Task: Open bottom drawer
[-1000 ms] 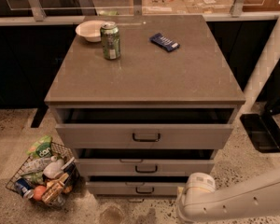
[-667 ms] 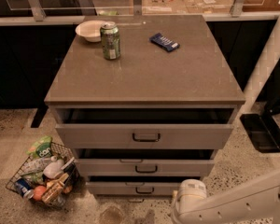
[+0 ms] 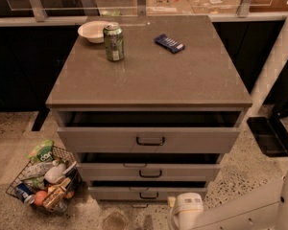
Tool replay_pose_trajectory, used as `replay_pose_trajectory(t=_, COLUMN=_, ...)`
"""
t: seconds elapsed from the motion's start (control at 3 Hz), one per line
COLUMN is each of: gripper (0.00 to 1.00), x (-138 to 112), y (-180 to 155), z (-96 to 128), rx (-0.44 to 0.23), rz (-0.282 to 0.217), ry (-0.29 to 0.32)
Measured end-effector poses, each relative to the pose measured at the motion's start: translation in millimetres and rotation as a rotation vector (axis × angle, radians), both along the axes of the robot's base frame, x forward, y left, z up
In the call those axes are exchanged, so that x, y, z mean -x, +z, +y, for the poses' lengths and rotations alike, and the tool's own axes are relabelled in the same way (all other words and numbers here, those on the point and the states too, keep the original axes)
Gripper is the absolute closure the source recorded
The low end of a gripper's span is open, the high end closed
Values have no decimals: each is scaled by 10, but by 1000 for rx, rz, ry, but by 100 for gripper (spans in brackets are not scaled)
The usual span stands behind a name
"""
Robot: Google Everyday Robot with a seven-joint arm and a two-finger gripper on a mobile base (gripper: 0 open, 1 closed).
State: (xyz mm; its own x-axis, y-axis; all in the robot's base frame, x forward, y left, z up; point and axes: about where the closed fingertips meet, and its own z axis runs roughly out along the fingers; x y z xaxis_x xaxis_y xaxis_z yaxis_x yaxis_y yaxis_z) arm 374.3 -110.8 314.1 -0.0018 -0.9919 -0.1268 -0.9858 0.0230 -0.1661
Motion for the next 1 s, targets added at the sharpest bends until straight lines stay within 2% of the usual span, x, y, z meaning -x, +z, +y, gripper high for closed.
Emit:
replay_pose_trajectory(t=0.33, gripper=0, x=-5, y=6, z=-7, rx=1, rz=-1, ry=0)
replay_pose_trajectory(t=1.0, gripper=0, x=-239, y=-388, z=327, rx=3, rz=34, ry=15)
